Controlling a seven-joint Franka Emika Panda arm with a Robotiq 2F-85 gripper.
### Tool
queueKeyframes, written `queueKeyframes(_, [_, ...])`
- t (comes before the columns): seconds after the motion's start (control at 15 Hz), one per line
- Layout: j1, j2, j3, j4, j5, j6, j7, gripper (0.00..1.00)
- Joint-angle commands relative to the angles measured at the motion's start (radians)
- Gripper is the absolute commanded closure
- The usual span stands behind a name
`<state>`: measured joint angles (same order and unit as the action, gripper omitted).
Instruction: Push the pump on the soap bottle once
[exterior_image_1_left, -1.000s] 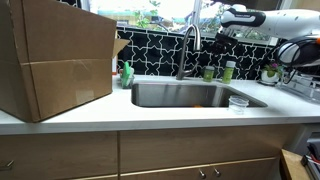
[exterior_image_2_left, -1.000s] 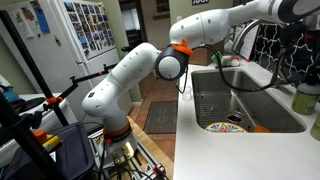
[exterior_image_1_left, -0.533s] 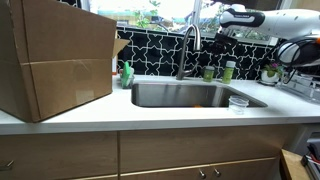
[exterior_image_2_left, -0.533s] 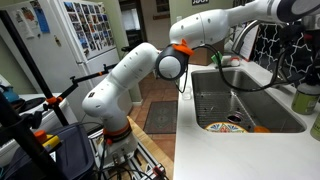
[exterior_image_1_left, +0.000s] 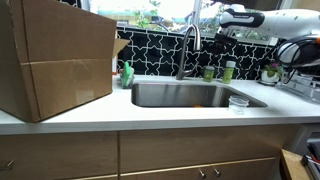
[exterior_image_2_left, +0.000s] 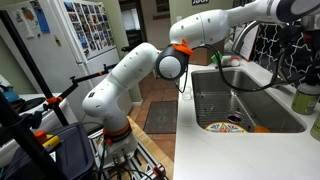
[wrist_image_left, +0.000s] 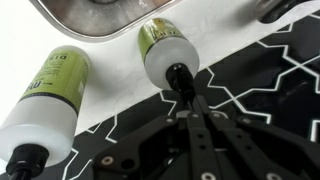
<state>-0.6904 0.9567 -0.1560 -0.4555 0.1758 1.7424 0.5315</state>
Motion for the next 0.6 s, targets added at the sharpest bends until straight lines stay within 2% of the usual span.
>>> queueKeyframes(0.0, [-0.001, 0.051, 0.015, -0.035, -0.018, -0.023, 0.01, 1.0])
queueKeyframes(0.53, [-0.003, 0.044, 0.012, -0.026, -0.021, -0.031, 0.02, 1.0])
